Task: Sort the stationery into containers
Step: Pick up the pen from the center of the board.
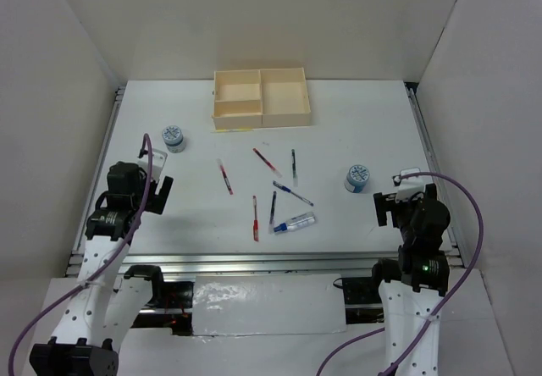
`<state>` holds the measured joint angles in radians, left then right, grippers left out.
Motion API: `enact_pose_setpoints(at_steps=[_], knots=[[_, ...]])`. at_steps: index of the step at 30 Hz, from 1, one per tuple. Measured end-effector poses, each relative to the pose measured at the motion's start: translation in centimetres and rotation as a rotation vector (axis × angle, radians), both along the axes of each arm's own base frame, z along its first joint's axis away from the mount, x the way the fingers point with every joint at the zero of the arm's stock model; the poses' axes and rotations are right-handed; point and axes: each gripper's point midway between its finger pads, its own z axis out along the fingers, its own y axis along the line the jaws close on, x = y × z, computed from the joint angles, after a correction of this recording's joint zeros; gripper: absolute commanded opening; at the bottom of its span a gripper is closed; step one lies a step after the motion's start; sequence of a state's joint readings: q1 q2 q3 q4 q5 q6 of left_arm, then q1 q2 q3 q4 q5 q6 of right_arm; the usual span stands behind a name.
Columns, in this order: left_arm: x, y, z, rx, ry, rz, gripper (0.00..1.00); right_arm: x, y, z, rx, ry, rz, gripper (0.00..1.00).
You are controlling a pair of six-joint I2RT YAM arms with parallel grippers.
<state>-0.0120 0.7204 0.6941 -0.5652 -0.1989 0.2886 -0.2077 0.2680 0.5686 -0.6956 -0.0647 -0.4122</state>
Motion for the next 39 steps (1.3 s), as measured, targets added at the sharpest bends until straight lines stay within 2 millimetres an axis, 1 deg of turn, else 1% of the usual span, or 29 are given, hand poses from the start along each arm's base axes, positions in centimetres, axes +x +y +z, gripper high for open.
enact_pose_setpoints(at_steps=[9, 10, 14, 16, 18, 22, 23, 27, 29, 33, 35, 36, 39], knots=[[1.4, -0.5, 1.1, -0.022, -0.024, -0.015, 0.99, 0.0, 0.2, 0.1, 0.015, -0.011, 0.002, 0.99], [1.5, -0.5, 1.2, -0.024, -0.025, -0.017, 0.99, 0.1, 0.3, 0.0, 0.019, -0.005, 0.005, 0.98], [2.0, -0.6, 1.0, -0.040, -0.024, -0.006, 0.99, 0.8, 1.0, -0.6, 0.058, 0.060, 0.045, 0.87], [2.2, -0.6, 0.6, -0.045, -0.008, 0.000, 0.99, 1.7, 1.5, -0.1, 0.083, 0.096, 0.074, 0.83], [2.3, -0.6, 0.3, -0.052, 0.006, 0.014, 0.99, 3.1, 2.6, 1.1, 0.103, 0.121, 0.118, 0.81], [2.7, -0.5, 0.2, -0.068, 0.020, 0.037, 0.99, 6.1, 6.2, 3.9, 0.139, 0.129, 0.250, 0.78], [2.8, -0.5, 0.3, -0.073, 0.018, 0.044, 0.99, 6.9, 7.0, 4.3, 0.148, 0.131, 0.276, 0.75], [2.8, 0.2, 0.5, -0.089, 0.003, 0.100, 0.99, 9.3, 11.3, 5.5, 0.196, 0.173, 0.380, 0.73], [2.8, 0.7, 0.5, -0.095, 0.000, 0.136, 0.99, 10.7, 14.0, 5.7, 0.218, 0.208, 0.431, 0.72], [2.8, 1.6, 0.1, -0.097, 0.008, 0.196, 0.99, 13.7, 19.1, 5.5, 0.245, 0.282, 0.487, 0.70], [2.9, 1.9, -0.2, -0.097, 0.018, 0.215, 0.99, 15.3, 22.3, 5.4, 0.254, 0.305, 0.518, 0.67], [2.9, 2.0, -0.4, -0.100, 0.023, 0.226, 0.99, 15.9, 24.0, 5.0, 0.254, 0.327, 0.529, 0.65], [2.9, 2.4, -0.9, -0.096, 0.040, 0.248, 0.99, 17.0, 29.8, 3.7, 0.264, 0.382, 0.578, 0.61]])
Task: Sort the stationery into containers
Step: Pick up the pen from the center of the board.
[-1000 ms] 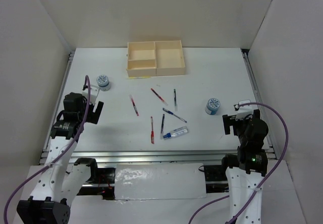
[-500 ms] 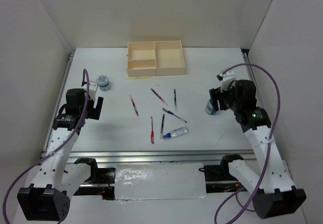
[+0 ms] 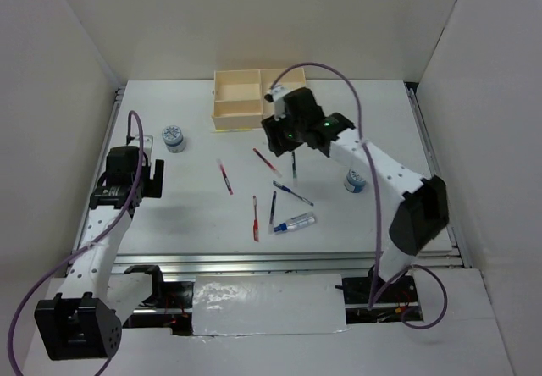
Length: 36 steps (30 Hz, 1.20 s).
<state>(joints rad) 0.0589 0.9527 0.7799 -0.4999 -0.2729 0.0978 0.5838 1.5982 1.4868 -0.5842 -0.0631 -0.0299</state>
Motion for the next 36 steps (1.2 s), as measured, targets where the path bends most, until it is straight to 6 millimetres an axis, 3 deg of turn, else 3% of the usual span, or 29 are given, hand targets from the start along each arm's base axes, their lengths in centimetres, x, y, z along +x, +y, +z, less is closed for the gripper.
enact_pose_setpoints(at_steps=[6, 9, 11, 15, 19, 26, 36], knots=[[0.0, 0.5, -0.1, 0.005, 0.005, 0.019, 0.99, -0.6, 10.6, -5.0, -0.018, 0.111, 0.104, 0.59], [0.0, 0.7, -0.1, 0.005, 0.003, 0.026, 0.99, -0.2, 14.6, -7.8, -0.027, 0.157, 0.118, 0.59], [-0.1, 0.8, -0.1, 0.005, 0.003, 0.032, 0.99, -0.1, 16.0, -9.9, -0.038, 0.190, 0.114, 0.59], [-0.1, 1.2, -0.1, 0.004, 0.002, 0.044, 0.99, -0.2, 17.4, -13.6, -0.066, 0.253, 0.100, 0.57], [-0.2, 1.4, -0.1, 0.003, 0.003, 0.055, 0.99, -0.7, 17.5, -16.1, -0.091, 0.304, 0.085, 0.53], [-0.2, 1.5, -0.3, -0.004, 0.008, 0.056, 0.99, -1.6, 17.9, -17.2, -0.087, 0.338, 0.088, 0.48], [-0.2, 1.6, -0.5, -0.008, 0.014, 0.059, 0.99, -5.5, 19.0, -19.4, -0.139, 0.372, 0.140, 0.42]])
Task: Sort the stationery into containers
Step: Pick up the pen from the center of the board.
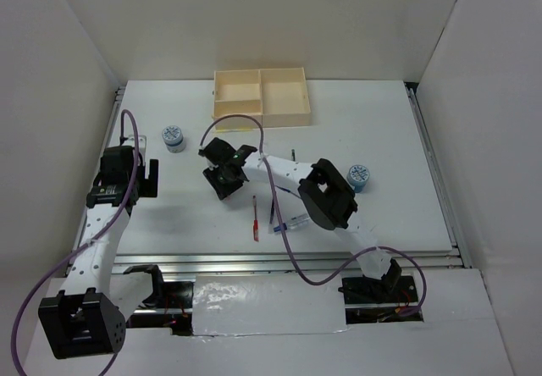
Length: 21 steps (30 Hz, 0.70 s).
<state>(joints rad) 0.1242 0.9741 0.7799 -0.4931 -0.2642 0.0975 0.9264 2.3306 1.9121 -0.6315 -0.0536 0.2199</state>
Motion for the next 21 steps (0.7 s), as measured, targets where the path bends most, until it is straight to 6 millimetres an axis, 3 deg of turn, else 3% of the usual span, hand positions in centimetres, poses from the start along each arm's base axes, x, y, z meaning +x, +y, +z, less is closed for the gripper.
enact_pose_setpoints(at_steps=[6, 14, 17, 21], knots=[[0.0, 0.1, 0.0, 0.000, 0.000, 0.004, 0.99, -0.3, 0.4, -0.2, -0.006, -0.019, 0.000, 0.37], [-0.1, 0.2, 0.0, -0.003, 0.000, 0.008, 0.99, 0.2, 0.2, -0.2, -0.032, -0.062, -0.035, 0.42], [-0.1, 0.3, 0.0, -0.005, 0.000, 0.009, 0.99, 0.2, 0.2, -0.2, -0.038, -0.070, -0.041, 0.37], [-0.1, 0.3, 0.0, -0.006, 0.000, 0.010, 0.99, 0.7, 0.7, -0.3, -0.032, -0.077, -0.044, 0.22]])
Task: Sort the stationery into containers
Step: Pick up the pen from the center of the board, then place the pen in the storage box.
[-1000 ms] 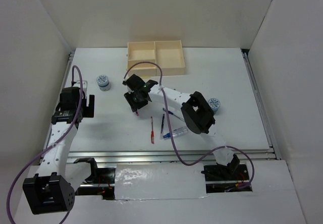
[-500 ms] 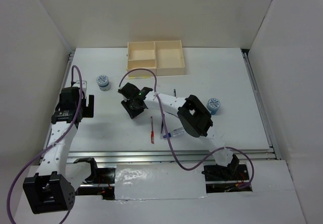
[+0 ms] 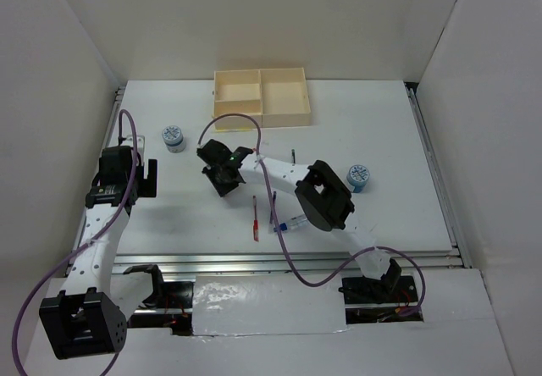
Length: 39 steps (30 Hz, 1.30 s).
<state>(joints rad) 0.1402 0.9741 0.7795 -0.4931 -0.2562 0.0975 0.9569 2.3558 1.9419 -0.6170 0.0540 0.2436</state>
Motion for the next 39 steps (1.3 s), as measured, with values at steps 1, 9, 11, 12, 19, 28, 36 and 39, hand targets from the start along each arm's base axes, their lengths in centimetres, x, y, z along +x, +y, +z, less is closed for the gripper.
enact_pose_setpoints(at_steps=[1, 9, 11, 12, 19, 28, 36, 39], knots=[[0.0, 0.0, 0.0, 0.000, 0.000, 0.000, 0.99, 0.1, 0.1, 0.0, 0.002, 0.000, 0.001, 0.20], [0.0, 0.0, 0.0, 0.000, 0.000, 0.000, 0.99, 0.2, 0.1, 0.0, 0.011, 0.009, -0.002, 0.00], [0.0, 0.0, 0.0, 0.000, 0.001, 0.001, 0.99, 0.2, 0.0, 0.0, 0.013, 0.009, -0.001, 0.00], [0.0, 0.0, -0.1, 0.000, 0.003, 0.001, 0.99, 0.1, -0.1, 0.0, 0.013, 0.010, -0.002, 0.00], [0.0, -0.1, -0.2, -0.004, 0.006, -0.003, 0.99, -2.5, -3.3, 2.2, 0.010, 0.052, 0.017, 0.00], [0.1, -0.4, -0.1, -0.016, 0.000, -0.017, 0.99, 5.5, -9.7, 20.2, 0.295, -0.223, -0.121, 0.00], [0.2, -0.5, -0.1, -0.020, -0.004, -0.022, 0.99, 20.2, -22.8, 23.5, 0.294, -0.406, -0.427, 0.00], [0.1, -0.5, -0.1, -0.020, -0.004, -0.022, 0.99, 23.2, -24.7, 21.3, 0.278, -0.397, -0.451, 0.00]])
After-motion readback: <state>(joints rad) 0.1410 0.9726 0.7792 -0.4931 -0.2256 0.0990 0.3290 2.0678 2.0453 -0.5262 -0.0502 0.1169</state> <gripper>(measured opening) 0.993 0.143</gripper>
